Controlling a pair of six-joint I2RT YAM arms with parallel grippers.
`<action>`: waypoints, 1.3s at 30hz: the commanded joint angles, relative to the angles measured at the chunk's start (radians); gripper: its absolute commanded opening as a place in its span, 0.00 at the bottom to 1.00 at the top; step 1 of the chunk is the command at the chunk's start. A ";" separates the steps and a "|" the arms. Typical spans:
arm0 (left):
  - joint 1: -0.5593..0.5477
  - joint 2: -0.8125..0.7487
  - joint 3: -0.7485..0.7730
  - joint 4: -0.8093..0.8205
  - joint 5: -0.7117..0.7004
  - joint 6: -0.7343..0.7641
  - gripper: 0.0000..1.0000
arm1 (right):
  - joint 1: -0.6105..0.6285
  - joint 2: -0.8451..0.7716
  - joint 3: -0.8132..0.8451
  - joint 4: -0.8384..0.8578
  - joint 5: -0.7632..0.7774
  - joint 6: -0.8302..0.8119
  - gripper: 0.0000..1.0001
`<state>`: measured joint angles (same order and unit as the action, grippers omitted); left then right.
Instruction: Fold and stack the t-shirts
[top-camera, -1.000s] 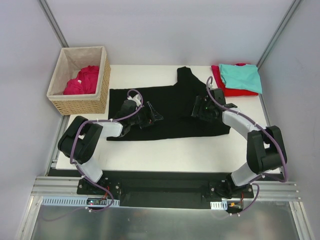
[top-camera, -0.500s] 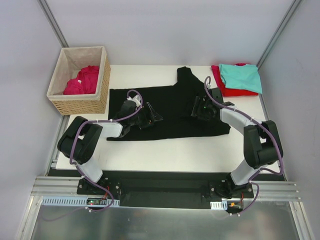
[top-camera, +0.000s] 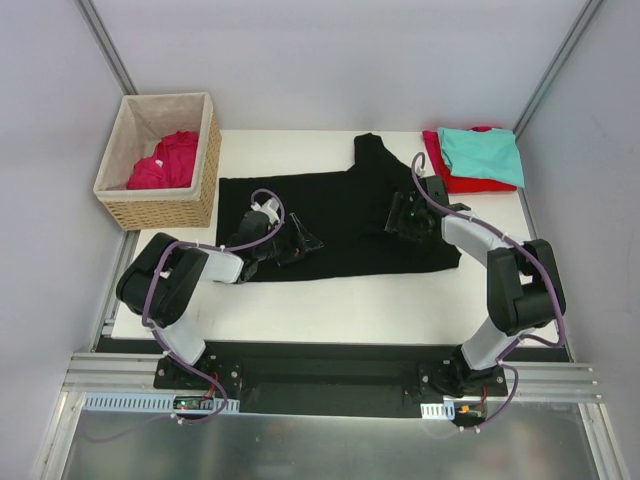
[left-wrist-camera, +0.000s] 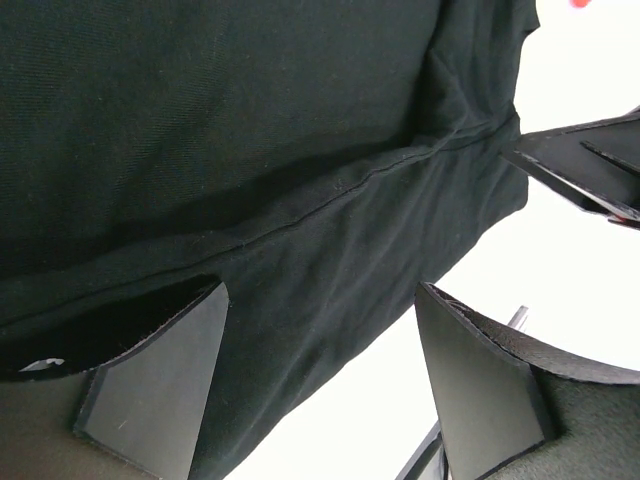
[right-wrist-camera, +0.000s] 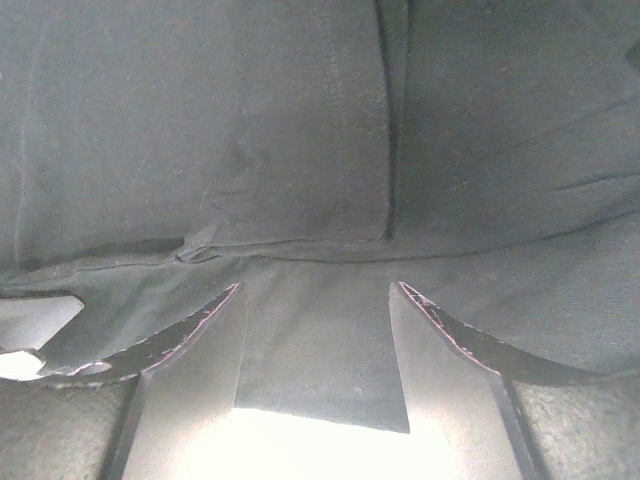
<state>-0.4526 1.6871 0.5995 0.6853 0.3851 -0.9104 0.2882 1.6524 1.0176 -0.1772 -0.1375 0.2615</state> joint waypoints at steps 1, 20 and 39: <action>-0.012 0.042 -0.056 0.078 0.012 -0.024 0.76 | -0.015 0.009 0.047 0.002 0.019 0.019 0.61; -0.012 0.033 -0.066 0.071 0.009 -0.010 0.76 | -0.006 0.141 0.071 0.087 -0.022 0.068 0.70; -0.012 0.075 -0.056 0.079 0.026 -0.010 0.75 | 0.054 0.363 0.453 0.074 -0.073 0.081 0.72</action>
<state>-0.4526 1.7168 0.5472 0.8265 0.3939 -0.9356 0.3149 1.9789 1.3338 -0.1120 -0.1818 0.3336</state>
